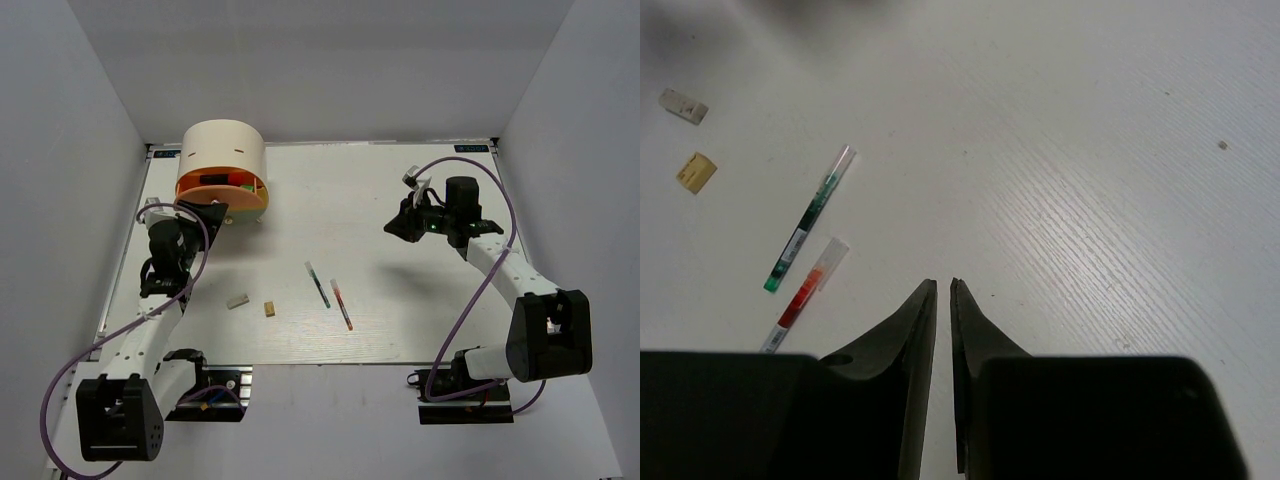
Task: Sort the stationery into containers
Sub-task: Close the drawer in the storage box.
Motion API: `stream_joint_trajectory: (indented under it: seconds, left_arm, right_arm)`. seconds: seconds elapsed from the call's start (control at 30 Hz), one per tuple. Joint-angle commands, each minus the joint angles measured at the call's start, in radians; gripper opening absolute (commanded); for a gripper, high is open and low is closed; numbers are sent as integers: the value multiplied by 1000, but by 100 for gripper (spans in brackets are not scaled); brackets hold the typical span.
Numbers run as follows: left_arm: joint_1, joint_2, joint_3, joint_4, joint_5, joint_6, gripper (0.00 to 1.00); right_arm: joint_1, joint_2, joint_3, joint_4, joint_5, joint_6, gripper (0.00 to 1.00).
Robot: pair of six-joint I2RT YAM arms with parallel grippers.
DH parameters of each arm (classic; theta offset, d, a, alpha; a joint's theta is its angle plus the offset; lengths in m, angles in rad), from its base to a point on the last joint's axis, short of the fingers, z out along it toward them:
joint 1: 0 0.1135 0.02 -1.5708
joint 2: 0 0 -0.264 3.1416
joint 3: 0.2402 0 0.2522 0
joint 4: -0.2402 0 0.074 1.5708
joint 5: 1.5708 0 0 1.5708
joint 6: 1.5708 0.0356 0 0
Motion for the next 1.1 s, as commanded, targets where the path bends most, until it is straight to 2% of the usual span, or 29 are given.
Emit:
stream_joint_trajectory:
  seconds: [0.0,1.07]
  left_arm:
    - [17,9,1,49,24,-2,79]
    - [65,293,151,172,84,26,77]
  right_arm:
    - [-3,-23,-5,5,-10,-23,16]
    - [-6,-14,-6,-12,9,-53,18]
